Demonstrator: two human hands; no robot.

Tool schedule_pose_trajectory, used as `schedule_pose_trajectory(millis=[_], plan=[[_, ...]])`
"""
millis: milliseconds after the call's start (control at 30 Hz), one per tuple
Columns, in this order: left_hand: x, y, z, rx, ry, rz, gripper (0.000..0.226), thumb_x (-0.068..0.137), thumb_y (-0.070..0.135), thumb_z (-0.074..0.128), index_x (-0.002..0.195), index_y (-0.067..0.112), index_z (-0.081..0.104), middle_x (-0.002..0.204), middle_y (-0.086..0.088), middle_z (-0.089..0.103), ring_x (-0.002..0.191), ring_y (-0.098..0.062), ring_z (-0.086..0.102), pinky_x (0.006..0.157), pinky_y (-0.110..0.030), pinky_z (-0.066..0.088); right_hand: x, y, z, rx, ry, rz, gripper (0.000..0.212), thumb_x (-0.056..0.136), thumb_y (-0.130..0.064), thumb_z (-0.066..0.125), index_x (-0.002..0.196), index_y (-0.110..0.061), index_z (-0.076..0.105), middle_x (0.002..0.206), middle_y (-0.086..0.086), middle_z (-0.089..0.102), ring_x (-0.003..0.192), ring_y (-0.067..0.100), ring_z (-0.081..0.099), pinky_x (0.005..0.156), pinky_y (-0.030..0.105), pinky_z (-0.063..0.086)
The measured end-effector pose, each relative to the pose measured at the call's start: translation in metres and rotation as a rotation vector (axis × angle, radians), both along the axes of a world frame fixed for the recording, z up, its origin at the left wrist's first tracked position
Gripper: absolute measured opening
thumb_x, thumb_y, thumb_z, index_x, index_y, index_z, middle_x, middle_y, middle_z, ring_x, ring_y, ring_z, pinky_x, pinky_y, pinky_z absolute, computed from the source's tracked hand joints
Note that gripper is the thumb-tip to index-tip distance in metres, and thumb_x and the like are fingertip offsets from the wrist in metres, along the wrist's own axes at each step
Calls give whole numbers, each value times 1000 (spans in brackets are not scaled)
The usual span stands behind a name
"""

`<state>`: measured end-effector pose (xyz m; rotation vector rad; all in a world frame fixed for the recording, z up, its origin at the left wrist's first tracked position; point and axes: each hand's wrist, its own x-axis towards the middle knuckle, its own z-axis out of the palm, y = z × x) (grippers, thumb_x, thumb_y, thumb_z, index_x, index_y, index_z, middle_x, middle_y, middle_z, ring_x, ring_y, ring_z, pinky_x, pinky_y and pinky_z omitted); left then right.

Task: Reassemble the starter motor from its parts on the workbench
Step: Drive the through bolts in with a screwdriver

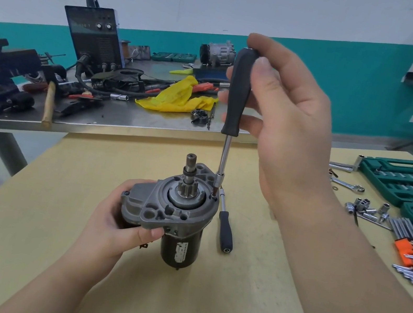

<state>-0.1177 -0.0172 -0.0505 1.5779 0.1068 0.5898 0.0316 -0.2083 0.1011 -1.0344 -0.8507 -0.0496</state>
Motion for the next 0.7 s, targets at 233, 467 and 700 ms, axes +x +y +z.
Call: schedule_pose_trajectory(millis=[233,467,700], plan=[[1,2,-2,17,-3,2,82,66,45,102,136,22,66,129,-14,74,119,-37,71,92,-43,64,-2,0,2,-48,-70,-84,30,101,-11,70,125,-30,68,99,6,71,87,24,70,76,48,66],[1,1,-1,13,6,12,83,64,47,102,135,23,66,127,-14,75,116,-34,73,83,-36,63,-3,-3,2,-20,26,15,28,111,-10,52,128,-21,71,112,19,75,91,34,77,80,53,67],[0,0,0,2,-1,1,80,63,47,103,132,25,68,127,-13,75,115,-33,73,84,-33,63,-3,-1,2,-43,-82,-87,29,101,-13,70,120,-33,69,101,9,72,94,31,71,80,58,64]])
